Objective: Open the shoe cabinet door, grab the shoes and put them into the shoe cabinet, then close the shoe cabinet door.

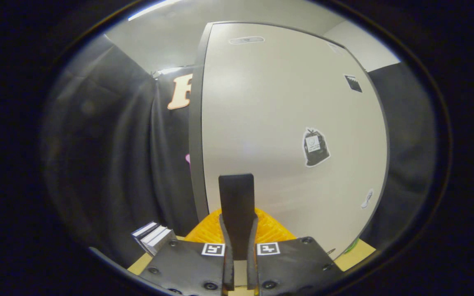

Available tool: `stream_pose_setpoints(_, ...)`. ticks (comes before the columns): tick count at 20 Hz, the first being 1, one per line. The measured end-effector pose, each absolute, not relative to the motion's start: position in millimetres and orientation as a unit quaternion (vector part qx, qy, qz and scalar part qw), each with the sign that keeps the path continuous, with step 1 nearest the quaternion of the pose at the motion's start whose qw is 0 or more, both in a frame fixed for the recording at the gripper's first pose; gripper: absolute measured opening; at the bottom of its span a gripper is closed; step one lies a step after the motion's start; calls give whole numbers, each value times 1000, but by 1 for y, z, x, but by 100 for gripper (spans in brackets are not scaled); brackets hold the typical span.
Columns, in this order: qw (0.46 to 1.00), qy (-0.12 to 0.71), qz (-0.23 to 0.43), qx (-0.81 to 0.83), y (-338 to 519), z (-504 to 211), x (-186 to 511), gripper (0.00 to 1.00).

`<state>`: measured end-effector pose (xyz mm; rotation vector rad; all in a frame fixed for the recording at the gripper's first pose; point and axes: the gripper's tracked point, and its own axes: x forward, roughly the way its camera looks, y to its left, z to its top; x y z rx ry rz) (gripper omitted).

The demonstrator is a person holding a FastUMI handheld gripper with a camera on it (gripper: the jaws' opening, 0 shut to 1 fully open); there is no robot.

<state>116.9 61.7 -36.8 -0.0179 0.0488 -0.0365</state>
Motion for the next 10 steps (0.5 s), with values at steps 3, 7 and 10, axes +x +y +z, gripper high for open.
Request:
stream_pose_setpoints(3,1000,27,-3,-4,63,-34,104,14)
stream_pose_setpoints(7,999,32,27,-2,52,-33,64,14)
stream_pose_setpoints(10,998,34,52,-4,42,-30,29,14)
